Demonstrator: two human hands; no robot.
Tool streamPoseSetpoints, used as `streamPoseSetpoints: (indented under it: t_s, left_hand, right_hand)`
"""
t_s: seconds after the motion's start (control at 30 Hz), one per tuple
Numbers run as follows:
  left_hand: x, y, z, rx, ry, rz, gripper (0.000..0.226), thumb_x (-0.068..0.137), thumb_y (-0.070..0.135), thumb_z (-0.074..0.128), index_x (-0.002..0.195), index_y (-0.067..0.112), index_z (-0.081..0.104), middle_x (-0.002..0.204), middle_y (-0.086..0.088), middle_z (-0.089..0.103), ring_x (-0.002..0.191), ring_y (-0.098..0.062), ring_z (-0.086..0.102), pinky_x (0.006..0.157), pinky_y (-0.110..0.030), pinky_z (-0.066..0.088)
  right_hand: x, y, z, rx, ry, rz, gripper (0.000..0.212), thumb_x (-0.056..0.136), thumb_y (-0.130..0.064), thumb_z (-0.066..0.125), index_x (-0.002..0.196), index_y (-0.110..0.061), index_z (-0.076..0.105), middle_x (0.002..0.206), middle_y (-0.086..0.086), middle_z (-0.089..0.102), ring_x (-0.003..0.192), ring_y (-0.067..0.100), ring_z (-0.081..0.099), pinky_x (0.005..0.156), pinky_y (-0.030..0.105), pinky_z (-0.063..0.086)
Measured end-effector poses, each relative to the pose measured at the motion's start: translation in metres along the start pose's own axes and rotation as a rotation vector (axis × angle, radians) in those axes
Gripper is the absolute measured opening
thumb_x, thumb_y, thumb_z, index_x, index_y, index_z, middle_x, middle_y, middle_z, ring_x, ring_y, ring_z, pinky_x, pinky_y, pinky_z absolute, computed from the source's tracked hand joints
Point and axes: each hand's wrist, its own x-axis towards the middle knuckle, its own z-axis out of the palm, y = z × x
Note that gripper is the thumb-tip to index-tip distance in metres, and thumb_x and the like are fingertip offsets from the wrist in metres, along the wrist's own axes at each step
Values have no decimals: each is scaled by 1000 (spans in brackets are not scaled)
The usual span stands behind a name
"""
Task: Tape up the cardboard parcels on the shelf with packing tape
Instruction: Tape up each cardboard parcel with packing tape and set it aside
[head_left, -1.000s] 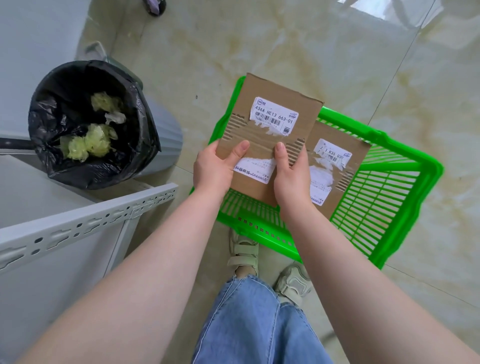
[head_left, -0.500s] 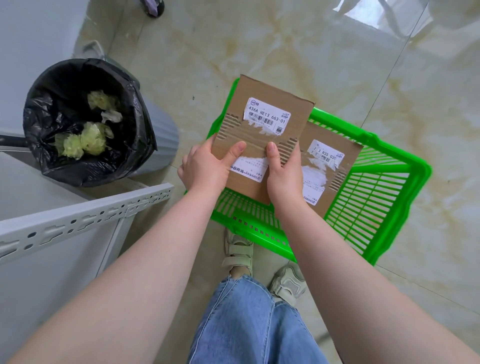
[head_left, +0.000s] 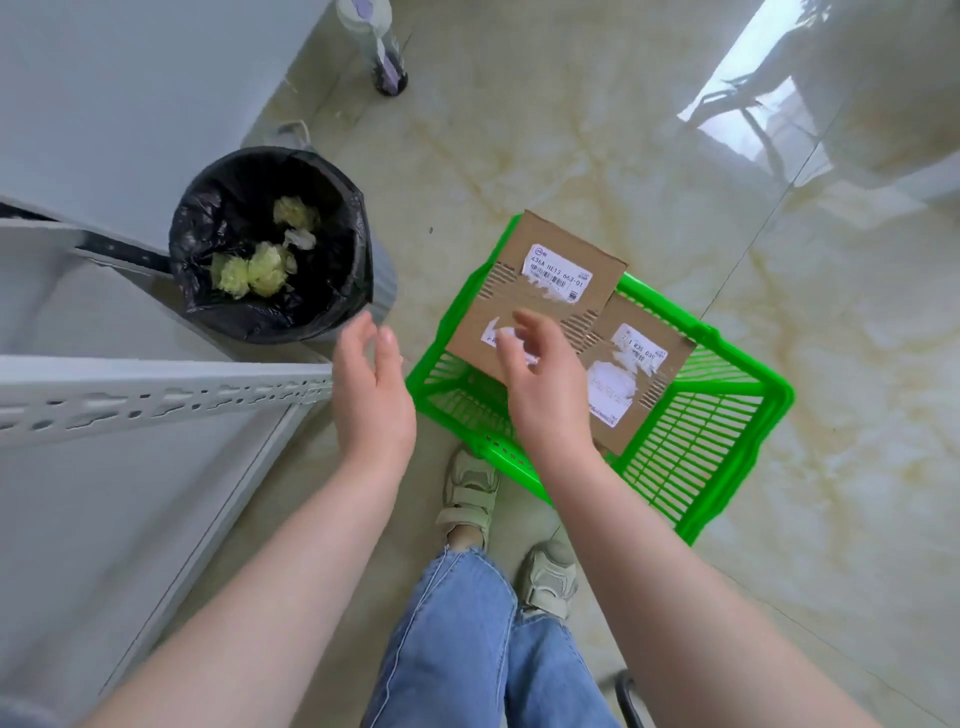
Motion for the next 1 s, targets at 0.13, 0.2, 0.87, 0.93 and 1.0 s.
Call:
streamPoseSetpoints:
  t_s: [0.13, 0.2, 0.87, 0.93, 1.0]
  left_hand:
    - [-95, 0, -81, -293, -53, -202, 27, 107, 25, 35, 129, 26, 50, 135, 3, 55, 90, -6, 68, 97, -27, 44]
    - [-136, 0, -121, -356, -11, -292, 26, 106, 25, 37, 126, 27, 53, 133, 5, 58, 88, -3, 69, 97, -27, 42]
    - [-395, -127, -464, -707, 392, -461, 12, 86, 0, 71, 93, 9, 72, 89, -7, 75, 87, -21, 70, 71, -25, 52]
    - [-416, -156, -502, -609, 392, -420, 7, 85, 5, 74, 87, 11, 73, 82, -4, 75, 82, -22, 71, 72, -31, 56]
    - [-436, -189, -542, -505, 421, -396, 9, 83, 8, 77, 82, 16, 73, 77, -2, 75, 75, -21, 71, 74, -36, 58]
  right_hand:
    - [-89, -32, 18, -137, -490, -17, 16, 92, -24, 64, 100, -17, 76, 93, 1, 75, 78, 9, 63, 79, 31, 50]
    - [-135, -45, 22, -145, -591, -31, 13, 86, -18, 70, 75, -25, 75, 77, -3, 74, 62, 3, 57, 71, 31, 51]
    - [-520, -123, 161, -741, -1177, -661, 18, 78, -4, 60, 80, -23, 63, 65, -4, 63, 58, 7, 54, 63, 23, 48]
    - [-568, -119, 193, -712, -1194, -621, 24, 76, 2, 58, 82, -21, 62, 63, -2, 64, 55, 9, 57, 64, 28, 53]
    - [-616, -114, 226, -684, -1204, -593, 22, 74, 5, 56, 80, -17, 59, 65, 4, 66, 55, 14, 60, 66, 34, 56]
